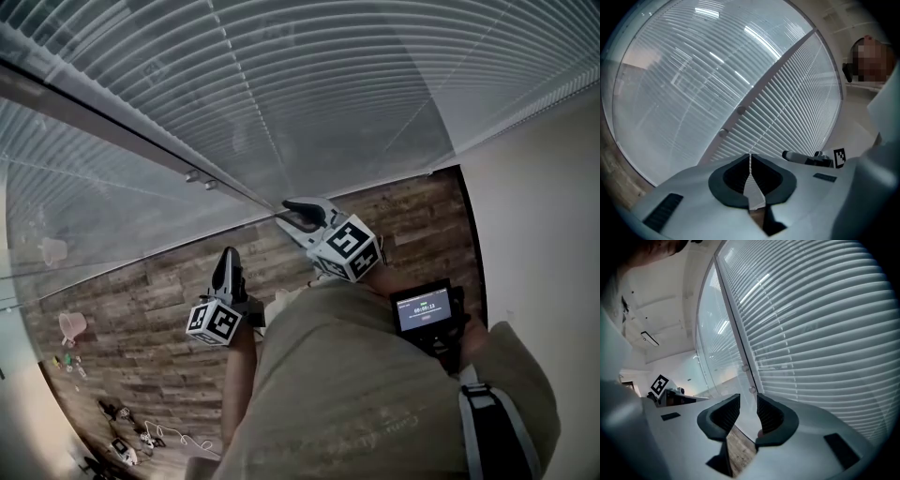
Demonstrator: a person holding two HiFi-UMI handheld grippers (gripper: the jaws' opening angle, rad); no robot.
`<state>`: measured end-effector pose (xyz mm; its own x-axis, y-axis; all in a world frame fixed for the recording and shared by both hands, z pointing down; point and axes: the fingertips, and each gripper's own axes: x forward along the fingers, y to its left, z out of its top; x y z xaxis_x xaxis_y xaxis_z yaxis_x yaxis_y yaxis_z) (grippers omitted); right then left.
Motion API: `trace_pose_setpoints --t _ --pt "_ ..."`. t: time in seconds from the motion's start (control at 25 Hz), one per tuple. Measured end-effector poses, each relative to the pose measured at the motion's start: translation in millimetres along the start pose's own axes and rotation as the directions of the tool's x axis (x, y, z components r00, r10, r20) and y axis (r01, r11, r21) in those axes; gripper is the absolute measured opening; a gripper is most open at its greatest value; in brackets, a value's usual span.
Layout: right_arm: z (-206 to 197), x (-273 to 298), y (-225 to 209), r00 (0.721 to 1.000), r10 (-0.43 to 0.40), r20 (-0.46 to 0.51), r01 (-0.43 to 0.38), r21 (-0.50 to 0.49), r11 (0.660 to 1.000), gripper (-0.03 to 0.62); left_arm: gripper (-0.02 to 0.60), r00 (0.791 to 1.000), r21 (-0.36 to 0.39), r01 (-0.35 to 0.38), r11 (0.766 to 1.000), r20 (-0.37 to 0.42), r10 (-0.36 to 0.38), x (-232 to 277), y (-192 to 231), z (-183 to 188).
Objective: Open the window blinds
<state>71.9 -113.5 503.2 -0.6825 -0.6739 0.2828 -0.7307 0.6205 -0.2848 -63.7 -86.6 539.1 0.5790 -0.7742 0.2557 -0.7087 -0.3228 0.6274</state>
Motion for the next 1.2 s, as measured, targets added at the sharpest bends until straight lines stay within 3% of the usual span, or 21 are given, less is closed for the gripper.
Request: trace_pose_setpoints --t 0.12,0.44,0.6,0.8,1.0,1.2 --pt "14 -5 -4 1.0 0.002 -0.009 -0.002 -0.006 1.0 0.118 0.015 1.0 -0.013 -0.004 1.0 -0.006 0.003 5 -11 7" --pt "-11 -11 -16 1.0 -0.001 -0.017 0.001 0.007 1.0 0.118 0.015 1.0 -0.039 -0.024 0.999 -0.012 0.024 8 -6 -21" --pt "-7 -4 -19 1.0 0.007 -0.024 -0.007 0.01 1.0 0.118 0.015 0.999 -0.056 -0.04 0.998 -0.016 0.039 12 3 -16" --pt "-20 -3 -19 0.999 -0.001 -0.039 0.002 0.035 0.999 0.118 0.015 0.999 -0.131 -0.049 0.99 -0.019 0.047 17 30 -17" --pt "-16 20 -19 0.999 -0.014 -0.037 0.015 0.036 0.999 0.118 0.017 0.999 -0.185 -0.046 0.982 -0.005 0.046 35 66 6" --pt "8 42 -21 0.999 -0.018 -0.028 0.019 0.019 1.0 0.118 0.02 1.0 -0.205 -0.012 0.979 -0.001 0.012 58 70 36"
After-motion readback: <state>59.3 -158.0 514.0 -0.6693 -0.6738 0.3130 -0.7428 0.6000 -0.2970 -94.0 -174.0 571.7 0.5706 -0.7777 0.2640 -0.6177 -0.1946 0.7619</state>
